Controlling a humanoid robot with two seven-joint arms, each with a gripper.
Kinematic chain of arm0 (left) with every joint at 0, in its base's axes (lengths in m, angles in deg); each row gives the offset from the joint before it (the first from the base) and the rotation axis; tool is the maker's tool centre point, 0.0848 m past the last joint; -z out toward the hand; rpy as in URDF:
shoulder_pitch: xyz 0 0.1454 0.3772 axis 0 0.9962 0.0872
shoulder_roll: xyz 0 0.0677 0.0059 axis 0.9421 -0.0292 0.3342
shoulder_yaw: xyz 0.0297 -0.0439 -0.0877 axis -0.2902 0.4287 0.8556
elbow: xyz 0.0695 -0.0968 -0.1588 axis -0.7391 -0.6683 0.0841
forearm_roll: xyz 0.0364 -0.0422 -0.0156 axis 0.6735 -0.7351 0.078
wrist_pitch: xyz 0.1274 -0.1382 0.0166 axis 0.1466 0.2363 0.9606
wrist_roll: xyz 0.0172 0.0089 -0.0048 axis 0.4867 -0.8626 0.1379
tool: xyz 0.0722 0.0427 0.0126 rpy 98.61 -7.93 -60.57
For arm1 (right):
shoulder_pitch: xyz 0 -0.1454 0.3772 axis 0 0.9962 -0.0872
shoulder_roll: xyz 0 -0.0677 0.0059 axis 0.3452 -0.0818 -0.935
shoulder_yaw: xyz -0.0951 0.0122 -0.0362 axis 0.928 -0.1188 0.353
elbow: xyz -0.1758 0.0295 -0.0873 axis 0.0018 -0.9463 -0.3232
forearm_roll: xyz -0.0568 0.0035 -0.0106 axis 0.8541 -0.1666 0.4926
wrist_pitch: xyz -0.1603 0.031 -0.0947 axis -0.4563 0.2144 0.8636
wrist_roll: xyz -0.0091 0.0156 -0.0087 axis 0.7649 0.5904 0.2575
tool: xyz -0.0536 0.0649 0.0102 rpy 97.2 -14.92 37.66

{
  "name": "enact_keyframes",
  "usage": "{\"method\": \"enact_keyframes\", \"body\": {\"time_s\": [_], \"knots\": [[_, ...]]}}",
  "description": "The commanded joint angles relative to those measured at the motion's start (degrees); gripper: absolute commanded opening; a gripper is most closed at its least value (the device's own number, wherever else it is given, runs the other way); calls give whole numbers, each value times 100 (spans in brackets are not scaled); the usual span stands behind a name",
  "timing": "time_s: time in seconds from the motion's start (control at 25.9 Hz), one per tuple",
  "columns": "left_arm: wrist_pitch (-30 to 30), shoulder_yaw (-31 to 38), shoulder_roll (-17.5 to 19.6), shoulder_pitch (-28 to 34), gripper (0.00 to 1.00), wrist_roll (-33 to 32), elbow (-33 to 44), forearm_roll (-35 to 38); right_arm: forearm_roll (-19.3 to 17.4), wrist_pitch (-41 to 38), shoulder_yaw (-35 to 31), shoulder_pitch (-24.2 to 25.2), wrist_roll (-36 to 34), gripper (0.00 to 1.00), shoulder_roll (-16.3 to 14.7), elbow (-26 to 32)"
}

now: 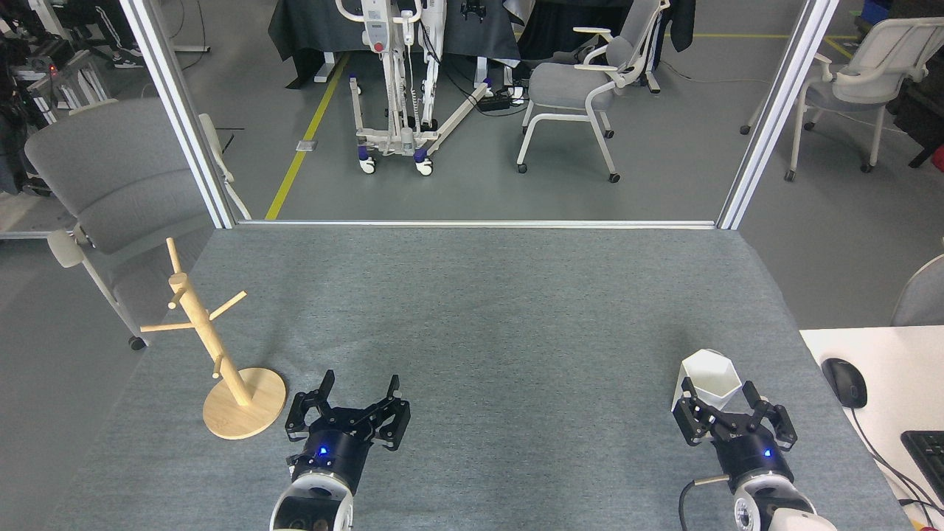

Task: Hang cup on storage rack
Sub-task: 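Lower the right gripper onto the white cup and grasp its rim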

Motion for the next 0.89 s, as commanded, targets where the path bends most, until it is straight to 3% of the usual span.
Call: {"method": "enact_keyframes", "body": {"time_s": [0.0,0.62,0.7,0.73,0.85], "knots": [[2,-1,0,-17,100,0,-54,0,13,-2,8,-155,19,100,-2,-184],[11,-45,0,-105,99,0,-230,0,-13,464,369,-568,19,96,-11,-729],[11,-45,-9,-105,99,0,-239,0,-13,455,369,-568,19,87,-11,-729],[11,-45,-9,-105,99,0,-239,0,-13,455,369,-559,19,75,-2,-729],[11,-45,-9,-114,99,0,-239,0,-5,403,369,-550,19,58,-2,-729]]}}
